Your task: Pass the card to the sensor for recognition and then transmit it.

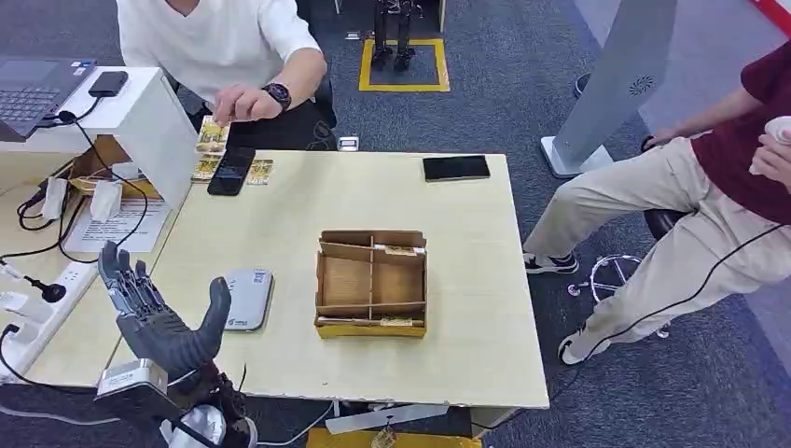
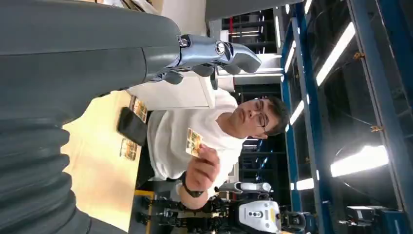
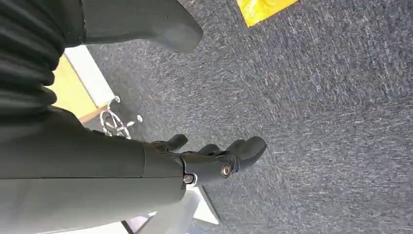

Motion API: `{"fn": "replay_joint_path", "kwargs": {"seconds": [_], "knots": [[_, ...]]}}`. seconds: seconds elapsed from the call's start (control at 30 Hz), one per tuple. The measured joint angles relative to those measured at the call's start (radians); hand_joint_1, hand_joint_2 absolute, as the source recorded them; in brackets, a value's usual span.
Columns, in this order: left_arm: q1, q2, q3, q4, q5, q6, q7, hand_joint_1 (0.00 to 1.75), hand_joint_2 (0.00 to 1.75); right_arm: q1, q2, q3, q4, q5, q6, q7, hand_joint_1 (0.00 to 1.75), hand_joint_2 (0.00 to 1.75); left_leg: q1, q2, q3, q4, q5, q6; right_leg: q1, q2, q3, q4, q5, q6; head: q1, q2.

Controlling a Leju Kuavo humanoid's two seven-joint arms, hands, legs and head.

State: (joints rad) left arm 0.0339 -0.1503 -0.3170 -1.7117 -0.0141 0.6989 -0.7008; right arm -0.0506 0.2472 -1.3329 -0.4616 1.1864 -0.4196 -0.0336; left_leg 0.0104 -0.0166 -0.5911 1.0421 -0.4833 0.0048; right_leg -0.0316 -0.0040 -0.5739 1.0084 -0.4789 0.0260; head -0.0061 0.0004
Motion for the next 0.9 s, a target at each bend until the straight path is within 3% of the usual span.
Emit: {"fn": "replay_joint_path", "kwargs": {"seconds": [0.1,0.2,0.3,0.37,0.47,0.6,0.8,0.9], "knots": [[0.0,0.0,0.0,0.003,-0.013,0.0,0.0,0.0,1.75,0.001,-0.002,0.007,0.002,0.018,-0.003,0.006,0.0,1.75,0.0,0.0,0.0,0.0,0.0,0.0,0.0,0.0,0.0,0.0,0.0,0.0,0.0,0.0],[0.0,-0.009,0.014,0.011,-0.107,0.0,0.0,0.0,1.75,0.0,-0.005,0.016,0.006,0.022,-0.006,0.009,0.0,1.75,0.0,0.0,0.0,0.0,0.0,0.0,0.0,0.0,0.0,0.0,0.0,0.0,0.0,0.0],[0.0,-0.048,0.068,0.008,-0.426,0.0,0.0,0.0,1.75,0.0,-0.012,0.019,0.014,0.021,-0.004,0.001,0.0,1.75,0.0,0.0,0.0,0.0,0.0,0.0,0.0,0.0,0.0,0.0,0.0,0.0,0.0,0.0],[-0.001,-0.066,0.099,0.006,-0.53,0.001,0.0,0.0,1.75,-0.001,-0.019,0.022,0.022,0.021,-0.003,-0.002,0.0,1.75,0.0,0.0,0.0,0.0,0.0,0.0,0.0,0.0,0.0,0.0,0.0,0.0,0.0,0.0],[0.0,-0.084,0.122,0.006,-0.471,0.002,0.0,0.0,1.75,-0.001,-0.027,0.024,0.03,0.015,-0.006,-0.005,0.0,1.75,0.0,0.0,0.0,0.0,0.0,0.0,0.0,0.0,0.0,0.0,0.0,0.0,0.0,0.0],[-0.006,-0.087,0.121,0.03,-0.219,0.002,0.015,0.0,1.75,-0.001,-0.028,0.024,0.031,0.003,-0.019,-0.005,0.0,1.75,0.0,0.0,0.0,0.0,0.0,0.0,0.0,0.0,0.0,0.0,0.0,0.0,0.0,0.0],[-0.081,-0.081,0.14,0.105,-0.416,0.0,0.061,0.0,1.75,-0.003,-0.036,0.025,0.029,0.029,-0.008,-0.005,0.0,1.75,0.0,0.0,0.0,0.0,0.0,0.0,0.0,0.0,0.0,0.0,0.0,0.0,0.0,0.0],[-0.131,-0.093,0.194,0.145,-0.577,0.0,0.043,0.0,1.75,-0.004,-0.048,0.033,0.04,0.04,-0.008,-0.008,0.0,1.75,0.0,0.0,0.0,0.0,0.001,0.0,0.0,0.0,0.0,0.0,0.001,0.0,0.0,0.0]]}}
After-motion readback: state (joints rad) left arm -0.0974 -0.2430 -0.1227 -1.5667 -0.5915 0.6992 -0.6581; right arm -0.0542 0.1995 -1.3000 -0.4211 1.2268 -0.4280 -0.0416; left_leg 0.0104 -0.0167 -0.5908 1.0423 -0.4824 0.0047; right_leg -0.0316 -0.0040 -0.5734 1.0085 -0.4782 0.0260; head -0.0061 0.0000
